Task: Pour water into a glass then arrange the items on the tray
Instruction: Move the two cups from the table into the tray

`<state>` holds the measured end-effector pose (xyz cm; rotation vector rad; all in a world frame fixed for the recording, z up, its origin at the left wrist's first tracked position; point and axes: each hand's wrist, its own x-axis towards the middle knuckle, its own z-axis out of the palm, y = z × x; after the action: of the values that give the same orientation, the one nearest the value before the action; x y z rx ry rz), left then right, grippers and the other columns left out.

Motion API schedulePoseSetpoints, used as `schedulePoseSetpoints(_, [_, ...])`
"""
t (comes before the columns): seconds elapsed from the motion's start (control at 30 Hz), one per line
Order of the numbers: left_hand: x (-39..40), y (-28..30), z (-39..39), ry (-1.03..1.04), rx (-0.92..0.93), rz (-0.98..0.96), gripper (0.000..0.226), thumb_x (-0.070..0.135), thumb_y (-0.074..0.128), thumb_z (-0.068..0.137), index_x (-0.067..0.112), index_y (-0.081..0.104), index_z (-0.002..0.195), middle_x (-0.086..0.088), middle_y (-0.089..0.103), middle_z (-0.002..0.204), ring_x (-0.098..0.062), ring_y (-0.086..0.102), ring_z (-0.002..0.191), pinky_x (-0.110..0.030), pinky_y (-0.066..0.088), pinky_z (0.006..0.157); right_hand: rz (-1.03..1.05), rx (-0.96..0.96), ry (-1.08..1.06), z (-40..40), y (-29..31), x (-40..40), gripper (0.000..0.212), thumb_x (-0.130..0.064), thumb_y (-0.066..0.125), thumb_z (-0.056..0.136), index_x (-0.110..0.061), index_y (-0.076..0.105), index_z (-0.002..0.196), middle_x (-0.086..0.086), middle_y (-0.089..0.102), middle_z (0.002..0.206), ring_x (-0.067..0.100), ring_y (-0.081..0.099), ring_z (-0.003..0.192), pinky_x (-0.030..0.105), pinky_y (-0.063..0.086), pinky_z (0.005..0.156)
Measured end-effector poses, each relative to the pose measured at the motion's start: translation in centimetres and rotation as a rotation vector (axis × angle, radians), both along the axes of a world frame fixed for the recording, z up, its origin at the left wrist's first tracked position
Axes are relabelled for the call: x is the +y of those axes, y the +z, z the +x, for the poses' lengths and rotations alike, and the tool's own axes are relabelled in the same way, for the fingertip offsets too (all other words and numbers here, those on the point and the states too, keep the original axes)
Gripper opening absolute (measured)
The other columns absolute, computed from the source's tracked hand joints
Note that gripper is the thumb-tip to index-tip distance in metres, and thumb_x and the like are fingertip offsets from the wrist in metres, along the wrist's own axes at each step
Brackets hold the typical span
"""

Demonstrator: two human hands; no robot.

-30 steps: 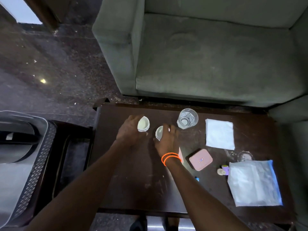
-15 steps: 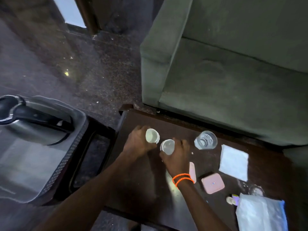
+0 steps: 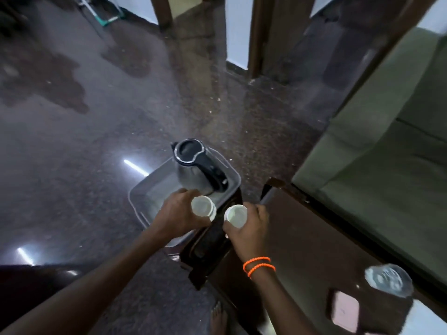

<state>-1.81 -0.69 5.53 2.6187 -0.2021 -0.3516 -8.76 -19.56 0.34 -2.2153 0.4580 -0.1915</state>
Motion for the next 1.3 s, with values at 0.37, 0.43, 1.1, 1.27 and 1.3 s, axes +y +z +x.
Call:
schedulePoseSetpoints(0.37, [9.6,-5.7,8.6,0.296,0.025,0.012,0.056,0.048,0.089,0.054,0.018,0.074,0.099,-0.006,0.074,0.084,-0.025,0.069,0.077,-0.027,0.044,0.064,-0.113,0.208,0.031,8.6,-2.7,12.3,0.061,-0.046,0.081,0.056,-0.01,0.064,0.103,0.01,0.062,0.109,0.035,0.061,0.102,0.044,0.052,0.089])
schedulePoseSetpoints(0.43, [9.9,-7.3,10.1,0.323,0.006,0.021,0.064,0.047,0.09,0.055,0.016,0.074,0.109,-0.011,0.075,0.095,-0.028,0.07,0.085,-0.029,0.047,0.068,-0.238,0.257,0.0,8.8,-4.1,12.8,0.062,-0.051,0.076,0.057,-0.014,0.064,0.105,0.008,0.065,0.11,0.033,0.062,0.101,0.044,0.048,0.088])
schedulePoseSetpoints(1.1, [9.2,-11.0,10.3,0.428,-0.116,-0.062,0.082,0.041,0.089,0.067,0.023,0.05,0.137,-0.012,0.056,0.124,-0.032,0.061,0.109,-0.035,0.047,0.084,-0.367,0.144,0.058,8.2,-7.4,12.6,0.07,-0.067,0.074,0.062,-0.023,0.053,0.113,0.002,0.059,0.115,0.027,0.056,0.106,0.044,0.043,0.087])
schedulePoseSetpoints(1.27, [5.4,-9.1,4.5,0.519,-0.34,-0.055,0.065,0.035,0.076,0.079,0.024,0.048,0.137,-0.006,0.055,0.122,-0.027,0.057,0.11,-0.033,0.044,0.08,-0.328,-0.007,0.057,4.2,-7.7,9.1,0.058,-0.067,0.061,0.083,-0.022,0.055,0.121,0.001,0.056,0.119,0.025,0.053,0.111,0.044,0.04,0.096])
schedulePoseSetpoints(1.3, [4.0,-8.7,3.2,0.51,-0.35,-0.062,0.063,0.032,0.076,0.08,0.023,0.048,0.137,-0.007,0.056,0.12,-0.026,0.056,0.108,-0.034,0.044,0.08,-0.342,-0.006,0.055,3.1,-7.8,8.0,0.056,-0.064,0.059,0.087,-0.021,0.055,0.122,0.002,0.056,0.121,0.026,0.053,0.112,0.044,0.039,0.097])
